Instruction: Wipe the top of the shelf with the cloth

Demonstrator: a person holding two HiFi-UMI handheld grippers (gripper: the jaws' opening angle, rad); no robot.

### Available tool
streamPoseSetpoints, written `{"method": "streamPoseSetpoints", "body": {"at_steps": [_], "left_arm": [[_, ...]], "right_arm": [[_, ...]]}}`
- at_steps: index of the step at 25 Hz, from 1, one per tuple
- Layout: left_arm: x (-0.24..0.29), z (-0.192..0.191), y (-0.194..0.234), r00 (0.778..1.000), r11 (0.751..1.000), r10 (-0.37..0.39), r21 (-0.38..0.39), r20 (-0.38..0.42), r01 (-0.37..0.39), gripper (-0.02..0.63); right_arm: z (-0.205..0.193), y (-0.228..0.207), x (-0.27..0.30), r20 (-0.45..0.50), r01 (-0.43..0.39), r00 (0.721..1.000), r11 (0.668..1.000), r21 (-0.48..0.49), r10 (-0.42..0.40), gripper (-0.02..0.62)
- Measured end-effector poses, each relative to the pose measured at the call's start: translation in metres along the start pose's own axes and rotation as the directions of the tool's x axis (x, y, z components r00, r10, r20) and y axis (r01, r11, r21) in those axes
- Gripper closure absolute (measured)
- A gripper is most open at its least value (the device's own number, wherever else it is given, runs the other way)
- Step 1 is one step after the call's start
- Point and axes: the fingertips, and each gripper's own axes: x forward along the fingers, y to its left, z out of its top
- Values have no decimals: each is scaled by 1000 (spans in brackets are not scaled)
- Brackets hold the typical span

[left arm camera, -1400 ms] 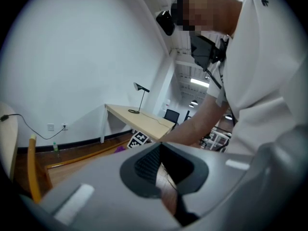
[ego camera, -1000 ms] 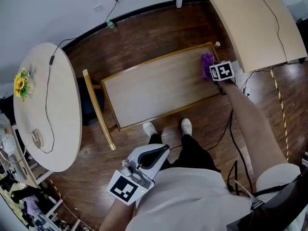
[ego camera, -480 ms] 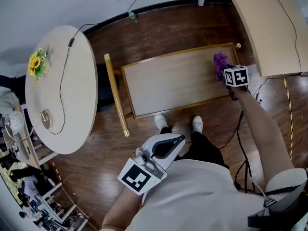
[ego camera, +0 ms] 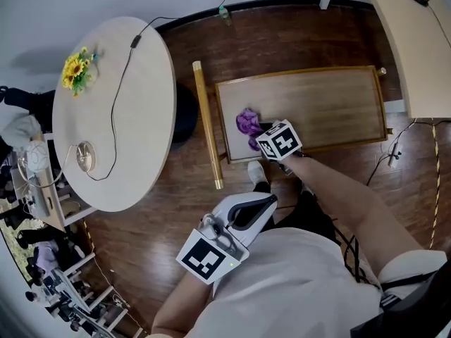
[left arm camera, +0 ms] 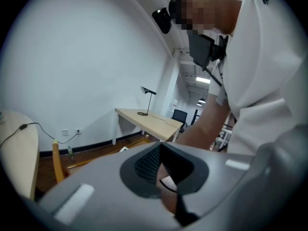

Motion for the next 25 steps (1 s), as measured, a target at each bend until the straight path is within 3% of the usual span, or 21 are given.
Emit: {"method": "streamPoseSetpoints", "body": {"at_steps": [4, 10, 17, 25], "left_arm": [[-29, -14, 14, 1000, 1000, 19, -14, -25, -20, 586], [-46, -30, 24, 999, 999, -6, -43, -32, 4, 587], [-20, -23, 14, 996, 995, -89, -50, -6, 88, 587], [25, -8, -14, 989, 989, -145, -32, 5, 145, 587]], "right_arm": [[-5, 37, 54, -40, -36, 998, 998, 45, 38, 492], [-18, 20, 62, -43, 23, 999, 996, 92, -19, 492], [-40, -49, -2, -45, 144, 989, 986, 85, -141, 492], [-97, -168, -109, -79, 322, 946, 935, 148, -313, 492]]}}
